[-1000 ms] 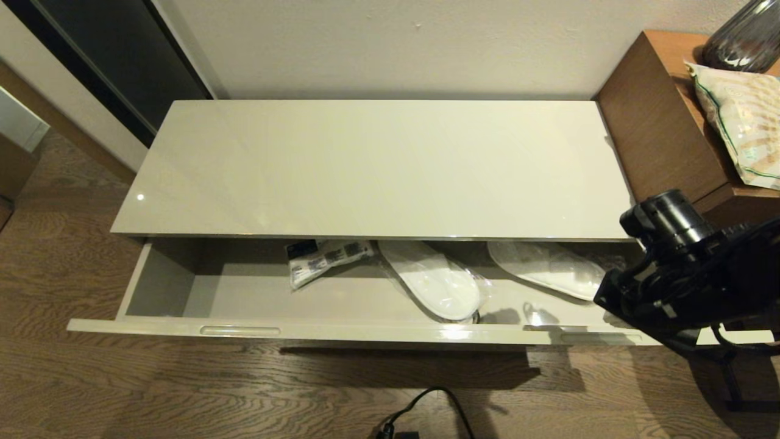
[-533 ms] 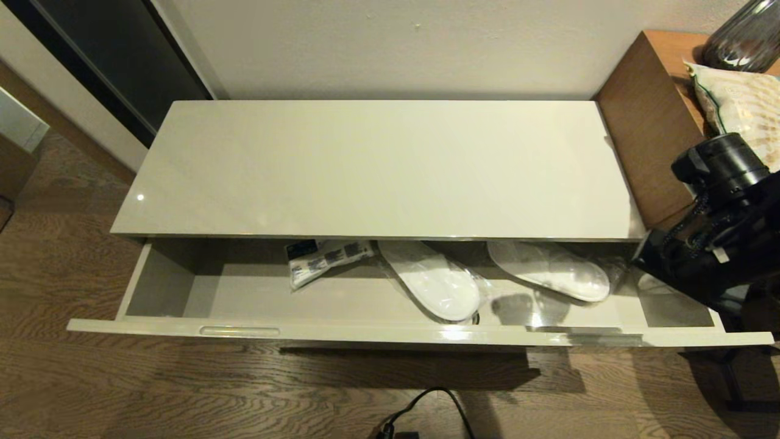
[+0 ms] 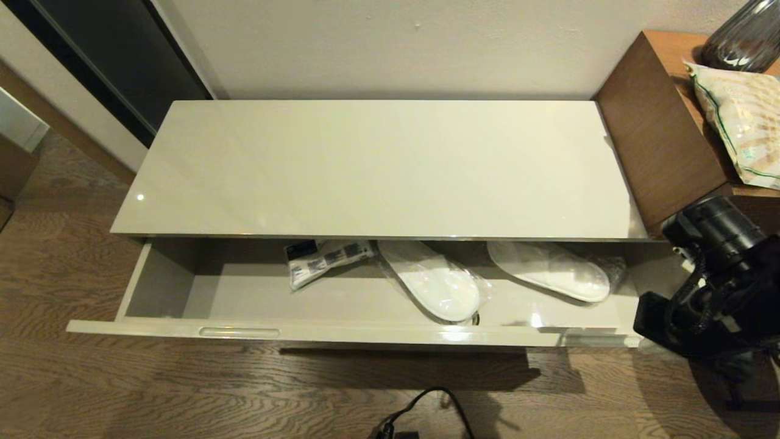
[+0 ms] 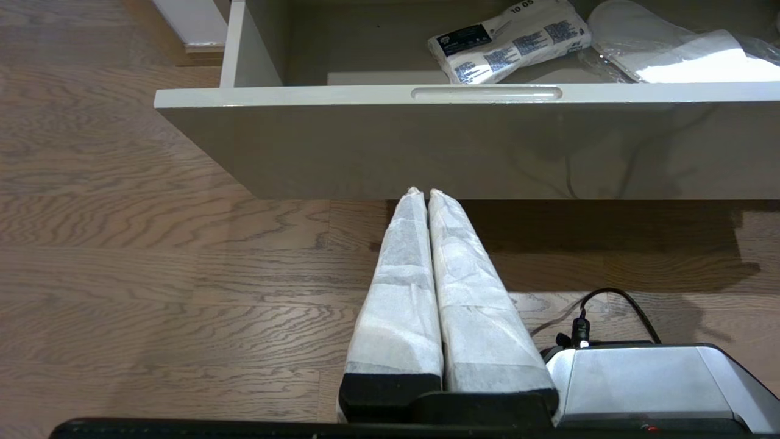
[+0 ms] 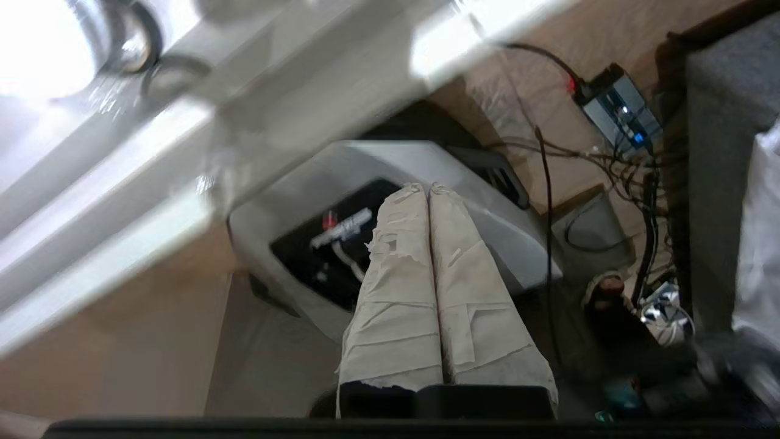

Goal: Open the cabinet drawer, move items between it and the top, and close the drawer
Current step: Close the drawer

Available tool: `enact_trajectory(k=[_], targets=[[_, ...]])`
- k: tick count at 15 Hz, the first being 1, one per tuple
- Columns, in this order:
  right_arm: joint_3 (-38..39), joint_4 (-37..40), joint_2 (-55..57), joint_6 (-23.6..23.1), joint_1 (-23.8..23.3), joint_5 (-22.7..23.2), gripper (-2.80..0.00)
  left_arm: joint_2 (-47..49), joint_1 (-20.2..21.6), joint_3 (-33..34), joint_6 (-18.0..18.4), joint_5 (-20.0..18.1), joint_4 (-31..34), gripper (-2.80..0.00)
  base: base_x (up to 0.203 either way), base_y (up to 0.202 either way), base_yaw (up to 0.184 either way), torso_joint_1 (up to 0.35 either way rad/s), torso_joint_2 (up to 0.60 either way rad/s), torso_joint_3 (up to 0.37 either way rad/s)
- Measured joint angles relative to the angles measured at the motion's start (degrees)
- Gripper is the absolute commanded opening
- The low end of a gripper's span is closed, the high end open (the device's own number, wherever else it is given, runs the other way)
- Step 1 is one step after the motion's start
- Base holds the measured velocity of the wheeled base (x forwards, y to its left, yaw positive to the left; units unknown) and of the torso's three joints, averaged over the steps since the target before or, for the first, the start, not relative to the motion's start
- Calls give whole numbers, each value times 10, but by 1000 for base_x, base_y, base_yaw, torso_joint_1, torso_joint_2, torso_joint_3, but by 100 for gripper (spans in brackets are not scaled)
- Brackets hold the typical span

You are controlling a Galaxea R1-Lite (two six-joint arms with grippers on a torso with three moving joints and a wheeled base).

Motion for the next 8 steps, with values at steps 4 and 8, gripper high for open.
enact_trajectory(k=[4, 8], targets=[[36, -107, 91, 3, 1, -1, -280, 0, 0, 0, 0, 0, 0, -280, 0, 0, 0, 0, 0, 0], [28, -126, 146, 3, 0, -10, -280, 0, 0, 0, 0, 0, 0, -280, 0, 0, 0, 0, 0, 0]])
